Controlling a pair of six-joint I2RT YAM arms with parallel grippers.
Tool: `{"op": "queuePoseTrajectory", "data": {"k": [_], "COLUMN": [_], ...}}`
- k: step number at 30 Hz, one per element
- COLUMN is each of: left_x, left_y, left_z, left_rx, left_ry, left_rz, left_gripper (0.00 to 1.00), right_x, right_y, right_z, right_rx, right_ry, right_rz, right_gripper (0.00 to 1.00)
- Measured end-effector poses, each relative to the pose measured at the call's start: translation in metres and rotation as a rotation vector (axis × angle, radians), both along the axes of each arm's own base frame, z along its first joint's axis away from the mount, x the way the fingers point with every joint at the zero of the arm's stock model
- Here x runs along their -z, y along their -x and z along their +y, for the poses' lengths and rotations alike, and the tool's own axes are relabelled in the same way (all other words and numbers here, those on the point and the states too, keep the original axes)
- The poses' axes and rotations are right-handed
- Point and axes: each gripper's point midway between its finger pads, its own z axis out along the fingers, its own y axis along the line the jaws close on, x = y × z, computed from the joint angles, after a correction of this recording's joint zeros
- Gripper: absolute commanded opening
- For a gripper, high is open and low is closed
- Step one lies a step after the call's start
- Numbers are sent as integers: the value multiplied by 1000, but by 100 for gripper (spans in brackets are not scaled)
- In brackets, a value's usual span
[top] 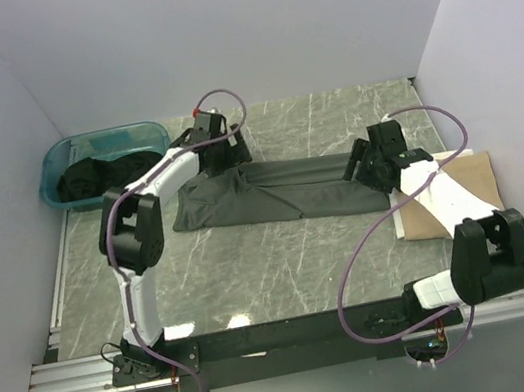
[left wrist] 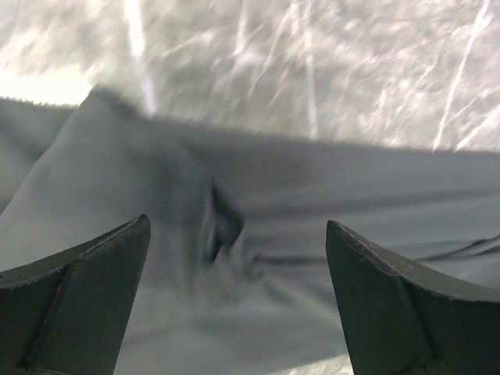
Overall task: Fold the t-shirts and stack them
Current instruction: Fold the tshirt
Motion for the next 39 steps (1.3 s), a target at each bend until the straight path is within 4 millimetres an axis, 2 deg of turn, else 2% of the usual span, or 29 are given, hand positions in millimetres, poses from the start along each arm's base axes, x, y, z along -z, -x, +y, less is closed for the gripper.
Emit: {"op": "queuePoseTrajectory", "data": {"k": [2, 5, 8, 10, 12, 15, 19, 21, 24, 27, 34, 39], "left_x": [-3, -16, -29, -34, -33, -13, 30, 49, 39, 45, 42, 39], "left_y": [13, 32, 61, 72, 74, 70, 67, 66, 49, 34, -4, -41], "left_z": [9, 24, 43, 51, 53, 53, 55, 58, 51, 43, 21, -4], "left_rx": [-19, -53, -96, -116, -130, -143, -158, -160, -163, -158, -117, -76], "left_ry": [-14, -18, -20, -15, -15, -28, -68, -90, -61, -48, -9, 42], "left_rz": [9, -7, -21, -29, -29, 4, 93, 133, 113, 109, 77, 33], "left_gripper": [99, 99, 99, 99, 99, 99, 100, 99, 99, 99, 99, 99], "right_x": [2, 7, 12, 17, 26, 42, 64, 73, 78, 78, 78, 77], "right_y": [-4, -21, -47, -67, -85, -105, -115, -113, -108, -97, -43, -4], "right_z": [2, 6, 10, 14, 17, 21, 25, 27, 31, 35, 45, 70], "right_rx": [-13, -38, -63, -78, -94, -110, -132, -141, -154, -168, -187, -229], "right_ry": [0, 2, 5, 3, 1, 0, -8, -18, -39, -61, -118, -182], "right_rz": [12, 33, 49, 58, 71, 102, 150, 176, 186, 166, 167, 138], "right_gripper": [81, 81, 81, 81, 81, 81, 80, 80, 80, 80, 80, 79]}}
